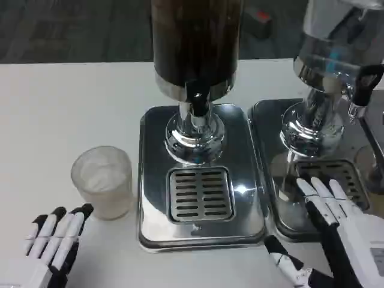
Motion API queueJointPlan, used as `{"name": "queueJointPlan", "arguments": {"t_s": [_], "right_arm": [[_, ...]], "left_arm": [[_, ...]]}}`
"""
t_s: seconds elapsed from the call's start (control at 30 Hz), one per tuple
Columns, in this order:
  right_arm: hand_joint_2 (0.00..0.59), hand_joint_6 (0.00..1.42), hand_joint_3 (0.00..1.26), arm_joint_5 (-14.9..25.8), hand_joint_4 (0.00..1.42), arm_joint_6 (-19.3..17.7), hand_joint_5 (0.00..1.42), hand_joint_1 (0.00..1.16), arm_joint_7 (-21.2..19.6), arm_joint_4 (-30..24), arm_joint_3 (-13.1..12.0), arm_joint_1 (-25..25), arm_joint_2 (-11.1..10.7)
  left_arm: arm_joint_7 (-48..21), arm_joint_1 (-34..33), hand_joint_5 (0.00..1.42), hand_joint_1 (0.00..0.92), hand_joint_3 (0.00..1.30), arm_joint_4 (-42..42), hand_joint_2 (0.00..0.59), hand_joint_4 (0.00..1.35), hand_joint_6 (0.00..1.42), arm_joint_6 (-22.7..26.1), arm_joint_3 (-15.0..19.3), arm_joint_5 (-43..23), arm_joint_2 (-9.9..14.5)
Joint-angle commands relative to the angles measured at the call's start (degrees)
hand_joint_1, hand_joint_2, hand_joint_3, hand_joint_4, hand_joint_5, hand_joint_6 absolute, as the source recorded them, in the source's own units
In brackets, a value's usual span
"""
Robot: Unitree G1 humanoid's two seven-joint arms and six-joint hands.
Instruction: Grasp the cup under the faucet to collect the drink, then remove the cup.
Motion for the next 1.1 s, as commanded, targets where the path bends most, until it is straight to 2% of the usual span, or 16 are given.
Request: {"name": "queueJointPlan", "arguments": {"t_s": [0.03,0.5,0.63,0.77,1.1], "right_arm": [[0.326,0.14,0.13,0.74,0.08,-0.38,0.03,0.31,-0.54,-0.66,-0.49,0.09,0.48],[0.326,0.16,0.14,1.1,0.09,-0.52,0.04,0.32,-1.15,-1.09,-0.57,0.37,1.8],[0.326,0.16,0.14,1.6,0.09,-0.55,0.04,0.32,-1.06,-1.2,-0.72,0.26,2.4],[0.327,0.16,0.14,1.66,0.09,-0.33,0.05,0.31,-1.05,-1.5,-0.48,-0.04,3.1],[0.326,0.17,0.15,1.13,0.11,0.13,0.08,0.29,-1.51,-1.51,0.15,-0.84,5.86]], "left_arm": [[-0.76,0.07,0.0,0.0,0.0,0.0,0.047,0.0,0.0,-0.34,0.2,-0.75,0.79],[-0.25,-1.38,0.0,0.0,0.0,1.04,0.043,0.0,0.0,-2.38,1.18,-2.83,1.08],[2.93,-1.34,0.0,0.014,0.0,1.48,0.045,0.0,0.16,-5.21,2.96,-3.95,0.53],[4.91,-1.37,0.02,0.049,0.0,1.77,0.043,0.0,0.21,-7.69,5.16,-6.18,-0.25],[-1.88,-5.38,0.11,0.117,0.0,2.7,0.01,0.01,0.33,-10.2,9.18,-14.57,-0.46]]}}
